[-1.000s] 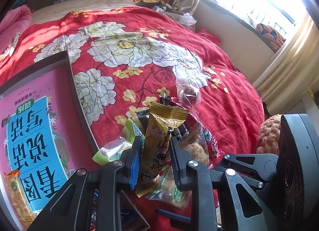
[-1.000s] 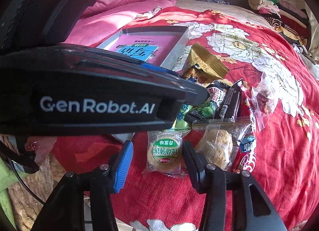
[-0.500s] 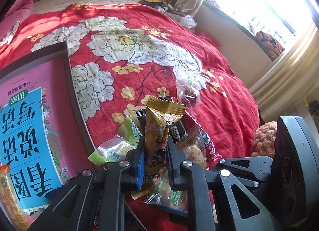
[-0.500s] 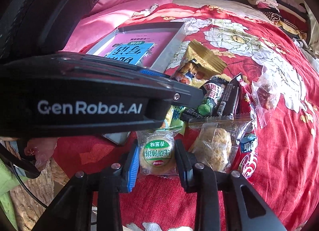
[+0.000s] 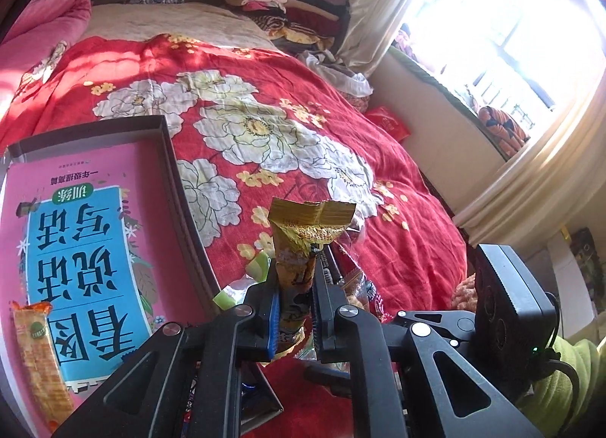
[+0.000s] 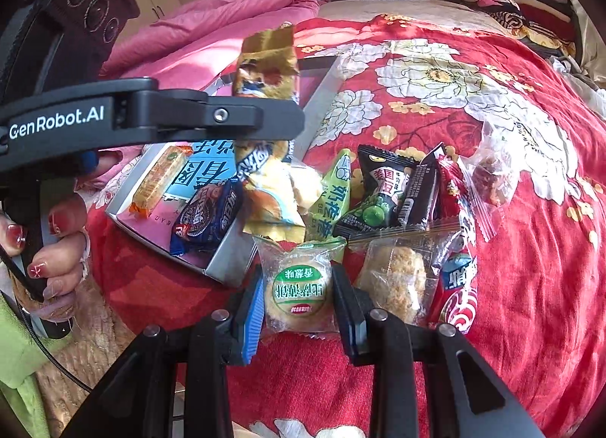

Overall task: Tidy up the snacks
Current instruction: 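Lift the gold bag with the left tool while the right tool lifts the pastry toward the tray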

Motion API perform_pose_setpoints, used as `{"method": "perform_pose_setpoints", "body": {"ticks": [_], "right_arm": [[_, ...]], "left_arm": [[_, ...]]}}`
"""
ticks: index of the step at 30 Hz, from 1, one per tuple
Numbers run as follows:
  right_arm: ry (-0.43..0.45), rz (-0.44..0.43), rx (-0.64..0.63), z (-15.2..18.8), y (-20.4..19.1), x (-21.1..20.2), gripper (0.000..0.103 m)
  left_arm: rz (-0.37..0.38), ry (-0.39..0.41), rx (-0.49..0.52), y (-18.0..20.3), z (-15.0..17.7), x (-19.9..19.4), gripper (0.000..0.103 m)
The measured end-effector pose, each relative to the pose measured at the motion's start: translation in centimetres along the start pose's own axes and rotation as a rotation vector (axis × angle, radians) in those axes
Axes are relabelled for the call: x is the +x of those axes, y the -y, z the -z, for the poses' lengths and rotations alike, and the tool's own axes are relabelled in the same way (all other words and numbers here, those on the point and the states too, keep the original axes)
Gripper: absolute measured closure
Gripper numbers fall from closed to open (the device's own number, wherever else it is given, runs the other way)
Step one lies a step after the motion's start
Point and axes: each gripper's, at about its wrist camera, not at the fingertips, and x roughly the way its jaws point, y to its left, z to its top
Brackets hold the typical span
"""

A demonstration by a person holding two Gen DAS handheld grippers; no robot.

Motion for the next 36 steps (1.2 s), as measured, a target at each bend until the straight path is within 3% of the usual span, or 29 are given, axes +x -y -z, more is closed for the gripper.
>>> {"method": "perform_pose_setpoints", "body": {"ticks": [18,36], "right_arm": [[0.117,0.007,0.048,-0.9,0.6,-2.3,0.069],[0.144,0.005,0.021,-1.1,-0.1,-3.0,0.069]], "left_arm": [[-0.058,0.097,-0.061,-2.5,0.0,-4.8,0.090],[-0.132,0.171,-0.114,-4.5,0.1,-8.8,0.090]]}}
